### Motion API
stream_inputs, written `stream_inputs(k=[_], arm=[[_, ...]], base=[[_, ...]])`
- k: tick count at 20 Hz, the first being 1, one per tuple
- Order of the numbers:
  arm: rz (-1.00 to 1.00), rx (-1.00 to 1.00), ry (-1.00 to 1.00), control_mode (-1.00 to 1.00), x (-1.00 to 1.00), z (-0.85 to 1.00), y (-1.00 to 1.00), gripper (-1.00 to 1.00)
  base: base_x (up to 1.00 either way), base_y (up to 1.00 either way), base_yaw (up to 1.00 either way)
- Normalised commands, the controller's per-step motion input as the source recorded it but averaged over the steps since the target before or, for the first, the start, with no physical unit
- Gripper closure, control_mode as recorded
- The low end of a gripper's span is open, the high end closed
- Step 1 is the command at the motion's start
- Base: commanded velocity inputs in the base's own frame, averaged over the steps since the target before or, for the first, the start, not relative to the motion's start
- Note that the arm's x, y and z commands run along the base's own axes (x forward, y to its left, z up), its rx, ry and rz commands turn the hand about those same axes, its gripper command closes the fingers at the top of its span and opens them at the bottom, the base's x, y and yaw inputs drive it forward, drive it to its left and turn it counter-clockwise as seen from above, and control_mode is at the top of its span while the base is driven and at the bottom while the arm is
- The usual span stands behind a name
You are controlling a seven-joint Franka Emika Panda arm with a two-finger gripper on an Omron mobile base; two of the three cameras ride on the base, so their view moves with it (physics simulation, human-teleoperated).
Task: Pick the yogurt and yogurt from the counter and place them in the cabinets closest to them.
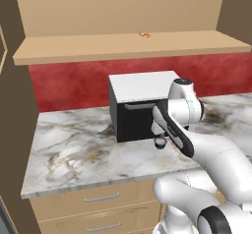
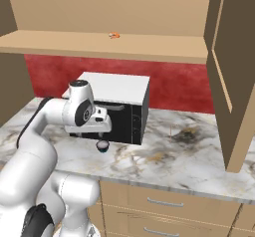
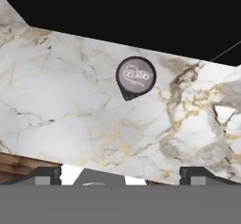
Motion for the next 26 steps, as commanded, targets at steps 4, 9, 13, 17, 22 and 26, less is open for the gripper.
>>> stream_inputs(k=[4,9,13,17,22,26], arm=[[0.04,0.00,-0.04,-1.00,0.00,-0.32,-0.05,-1.00],[0.05,0.01,-0.09,-1.00,0.02,-0.30,-0.07,-1.00],[0.05,0.02,-0.13,-1.00,0.06,-0.28,-0.06,-1.00],[0.03,0.01,-0.07,-1.00,0.19,-0.23,0.00,-1.00],[0.02,0.01,-0.05,-1.00,0.27,-0.21,0.00,-1.00],[0.02,0.00,-0.04,-1.00,0.32,-0.15,-0.04,-1.00]], base=[[0.00,0.00,0.00],[0.00,0.00,0.00],[0.00,0.00,0.00],[0.00,0.00,0.00],[0.00,0.00,0.00],[0.00,0.00,0.00]])
